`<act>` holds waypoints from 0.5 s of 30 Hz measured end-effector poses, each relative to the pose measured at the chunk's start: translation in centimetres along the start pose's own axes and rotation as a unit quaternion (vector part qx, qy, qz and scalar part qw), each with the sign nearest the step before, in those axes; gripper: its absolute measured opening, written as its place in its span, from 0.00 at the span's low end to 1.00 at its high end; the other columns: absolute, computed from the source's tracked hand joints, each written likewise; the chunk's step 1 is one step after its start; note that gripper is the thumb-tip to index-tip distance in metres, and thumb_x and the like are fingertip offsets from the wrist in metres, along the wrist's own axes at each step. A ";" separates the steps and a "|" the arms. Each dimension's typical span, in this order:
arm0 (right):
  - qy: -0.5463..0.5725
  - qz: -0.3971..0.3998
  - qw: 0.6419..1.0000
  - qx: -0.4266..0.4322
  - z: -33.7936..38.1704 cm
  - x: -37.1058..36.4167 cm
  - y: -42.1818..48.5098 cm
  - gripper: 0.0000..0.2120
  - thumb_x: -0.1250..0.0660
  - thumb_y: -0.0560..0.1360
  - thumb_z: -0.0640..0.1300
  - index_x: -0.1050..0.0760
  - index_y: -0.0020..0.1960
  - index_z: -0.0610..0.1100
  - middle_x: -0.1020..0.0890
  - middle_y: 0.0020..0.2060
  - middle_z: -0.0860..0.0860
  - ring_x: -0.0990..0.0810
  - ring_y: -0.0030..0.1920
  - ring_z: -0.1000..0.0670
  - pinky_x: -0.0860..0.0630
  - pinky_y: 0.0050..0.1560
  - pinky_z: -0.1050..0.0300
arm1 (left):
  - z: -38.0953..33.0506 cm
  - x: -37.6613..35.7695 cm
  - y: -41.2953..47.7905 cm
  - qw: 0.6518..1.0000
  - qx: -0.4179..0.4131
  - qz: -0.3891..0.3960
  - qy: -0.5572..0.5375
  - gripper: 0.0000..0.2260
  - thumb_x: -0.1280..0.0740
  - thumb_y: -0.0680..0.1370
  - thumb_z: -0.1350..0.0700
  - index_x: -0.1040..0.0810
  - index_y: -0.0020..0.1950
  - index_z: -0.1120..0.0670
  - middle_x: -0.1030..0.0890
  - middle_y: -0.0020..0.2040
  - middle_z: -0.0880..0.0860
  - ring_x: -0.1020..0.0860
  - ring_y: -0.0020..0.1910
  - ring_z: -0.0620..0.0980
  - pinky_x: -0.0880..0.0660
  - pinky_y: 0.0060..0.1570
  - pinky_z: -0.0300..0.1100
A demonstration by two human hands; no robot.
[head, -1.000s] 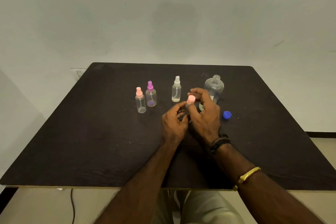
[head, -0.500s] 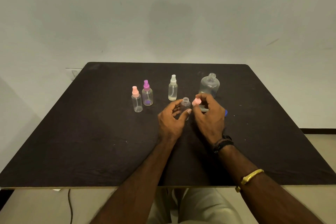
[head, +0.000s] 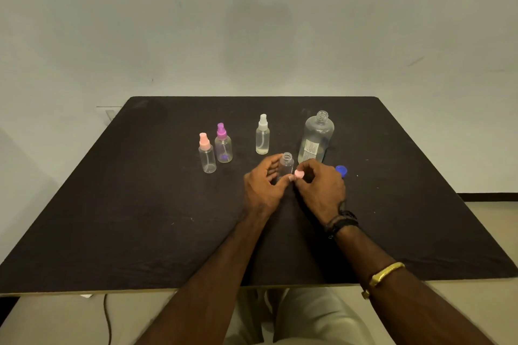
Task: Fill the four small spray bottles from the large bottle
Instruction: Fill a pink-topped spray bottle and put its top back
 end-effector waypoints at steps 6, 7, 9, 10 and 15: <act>-0.013 0.011 1.000 -0.004 -0.2 -0.2 0.0 0.04 0.27 0.74 0.48 0.20 0.48 0.50 0.17 0.42 0.54 0.20 0.47 0.50 0.20 0.50 0.49 | 0.2 -0.3 0.1 1.000 0.006 0.021 0.021 0.27 0.23 0.72 0.65 0.23 0.70 0.55 0.17 0.61 0.47 0.19 0.60 0.39 0.25 0.59 0.29; -0.011 0.008 1.000 0.001 -0.1 -0.1 -0.1 0.05 0.28 0.74 0.48 0.20 0.48 0.50 0.17 0.42 0.54 0.21 0.47 0.50 0.21 0.50 0.50 | 0.3 -0.3 0.1 1.000 0.007 0.021 0.021 0.27 0.23 0.73 0.65 0.24 0.71 0.55 0.18 0.62 0.48 0.20 0.61 0.39 0.26 0.59 0.28; 0.007 -0.022 1.000 0.012 0.4 0.5 -0.2 0.06 0.28 0.73 0.49 0.20 0.49 0.50 0.16 0.43 0.54 0.21 0.46 0.51 0.22 0.50 0.52 | 0.3 -0.2 0.1 1.000 0.008 0.016 0.019 0.28 0.24 0.74 0.64 0.26 0.73 0.56 0.19 0.65 0.50 0.21 0.62 0.40 0.26 0.59 0.28; 0.022 -0.045 0.999 0.014 0.7 1.0 -0.3 0.06 0.28 0.73 0.49 0.19 0.50 0.50 0.16 0.44 0.54 0.21 0.46 0.51 0.23 0.49 0.54 | 0.3 -0.1 0.2 1.000 0.009 0.011 0.016 0.29 0.24 0.74 0.64 0.26 0.73 0.56 0.19 0.65 0.51 0.21 0.62 0.40 0.26 0.60 0.29; 0.088 -0.166 0.981 0.038 2.0 3.4 0.3 0.13 0.27 0.73 0.46 0.20 0.56 0.48 0.21 0.51 0.52 0.24 0.52 0.52 0.25 0.51 0.57 | 0.2 0.1 0.0 1.000 0.018 -0.018 -0.015 0.32 0.22 0.72 0.63 0.27 0.75 0.54 0.19 0.65 0.52 0.20 0.63 0.42 0.23 0.62 0.37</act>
Point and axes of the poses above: each hand's wrist, its own y-axis towards the middle knuckle, its own x-axis out of the back of the hand, z = x × y, the point moved 6 cm from there along y, towards the middle knuckle
